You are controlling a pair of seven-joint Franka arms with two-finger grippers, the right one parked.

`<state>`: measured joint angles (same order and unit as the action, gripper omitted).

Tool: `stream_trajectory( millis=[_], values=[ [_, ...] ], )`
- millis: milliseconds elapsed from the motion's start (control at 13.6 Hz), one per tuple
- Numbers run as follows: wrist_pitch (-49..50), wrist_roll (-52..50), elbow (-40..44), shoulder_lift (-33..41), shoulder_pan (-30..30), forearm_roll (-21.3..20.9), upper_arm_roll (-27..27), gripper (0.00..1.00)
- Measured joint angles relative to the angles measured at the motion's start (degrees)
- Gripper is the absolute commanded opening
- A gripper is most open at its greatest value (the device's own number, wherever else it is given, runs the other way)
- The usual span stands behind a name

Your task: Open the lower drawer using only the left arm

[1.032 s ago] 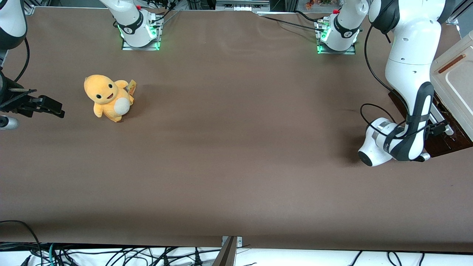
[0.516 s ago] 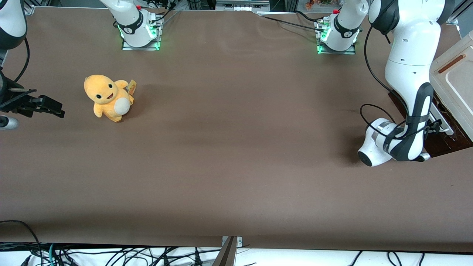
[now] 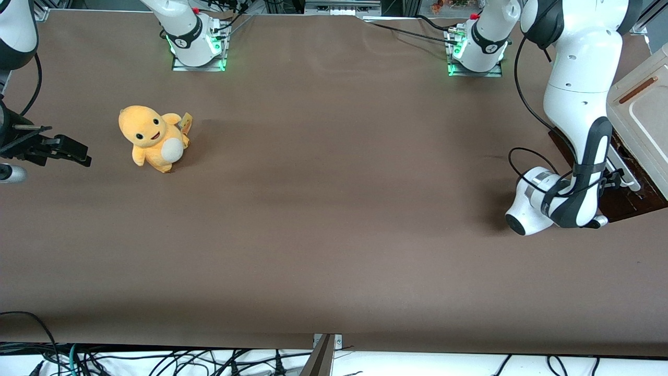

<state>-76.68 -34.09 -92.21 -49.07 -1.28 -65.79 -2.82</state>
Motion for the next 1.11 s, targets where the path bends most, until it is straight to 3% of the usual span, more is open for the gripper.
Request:
stream_trajectory(
  millis=[1106],
  values=[
    [0.0, -0.57, 0.05, -0.12, -3.29, 0.08, 0.61, 0.14]
  ],
)
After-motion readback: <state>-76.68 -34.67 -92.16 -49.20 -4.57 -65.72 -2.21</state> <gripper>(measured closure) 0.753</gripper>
